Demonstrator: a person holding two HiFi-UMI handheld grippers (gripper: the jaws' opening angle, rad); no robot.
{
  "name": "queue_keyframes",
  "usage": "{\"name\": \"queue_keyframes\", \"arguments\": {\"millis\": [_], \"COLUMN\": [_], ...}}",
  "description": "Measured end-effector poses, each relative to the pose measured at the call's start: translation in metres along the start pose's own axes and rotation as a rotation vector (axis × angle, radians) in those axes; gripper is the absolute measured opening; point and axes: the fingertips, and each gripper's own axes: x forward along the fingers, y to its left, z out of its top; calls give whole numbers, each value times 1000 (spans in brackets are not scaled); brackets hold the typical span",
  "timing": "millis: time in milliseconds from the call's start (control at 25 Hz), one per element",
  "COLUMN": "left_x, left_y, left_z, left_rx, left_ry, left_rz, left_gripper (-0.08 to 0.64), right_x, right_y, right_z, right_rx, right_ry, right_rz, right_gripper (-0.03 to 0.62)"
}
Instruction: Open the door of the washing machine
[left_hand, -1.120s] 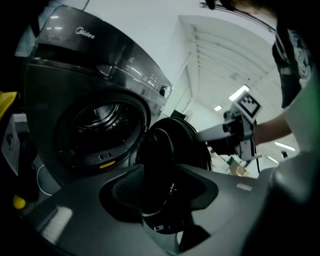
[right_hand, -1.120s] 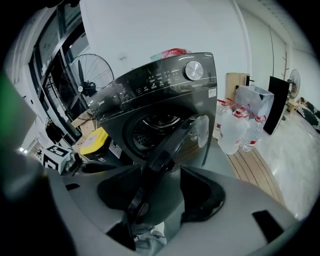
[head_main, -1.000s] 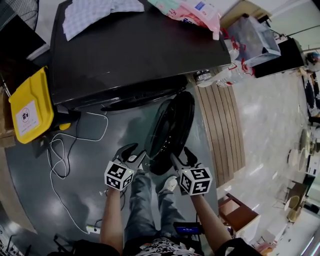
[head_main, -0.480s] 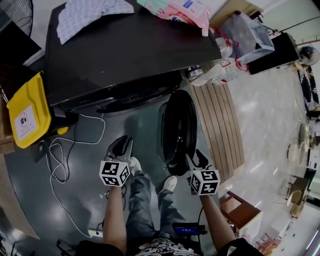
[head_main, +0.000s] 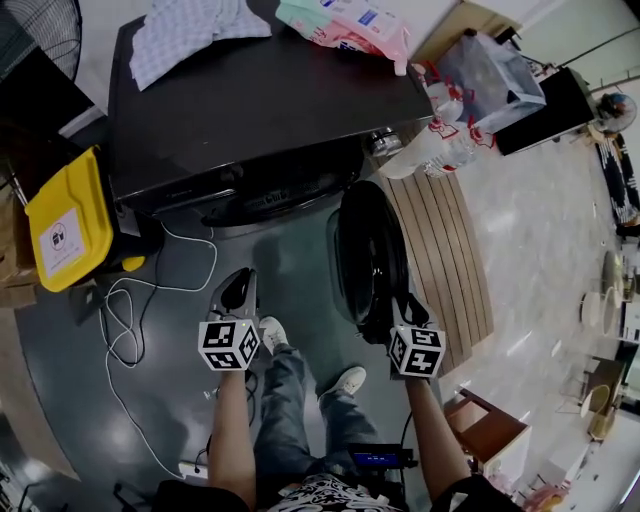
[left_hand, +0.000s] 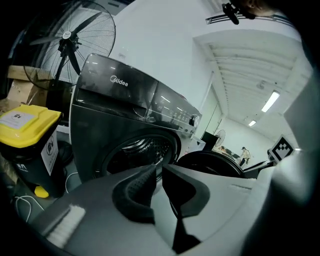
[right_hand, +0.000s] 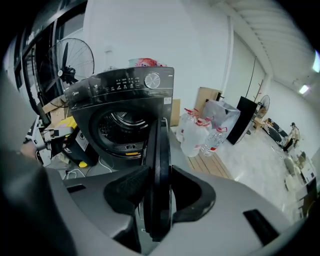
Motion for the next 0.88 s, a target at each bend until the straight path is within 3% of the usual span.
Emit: {"name": "queue_keyframes", "arguments": {"millis": [160, 240, 320, 440, 520, 720, 880], "left_x": [-24, -45, -70, -110, -136, -209, -267], "left_y": [-13, -28, -52, -100, -130, -203, -259], "left_z": [12, 19, 28, 42, 61, 107, 122], "left_rx": [42, 62, 68, 71, 87, 39, 108], "left_ry": [-33, -55, -74, -84, -111, -221, -274], "left_rz": [43, 72, 91, 82, 71, 83, 96], "left_gripper": [28, 15, 2, 0, 0, 0, 0], "right_x": [-13, -33, -64, -129, -173, -283, -346], "right_y": [-6, 0, 14, 38, 44, 38, 26], "right_z": [9, 17, 29, 53, 69, 79, 65], "right_rx": [-9, -8, -9, 0, 10, -6, -12], "right_ry": [-63, -126, -222, -395, -477, -613, -642], "right_rz": [-7, 27, 130, 358, 429, 497, 511], "right_gripper": [80, 32, 2, 3, 3, 2, 2]}}
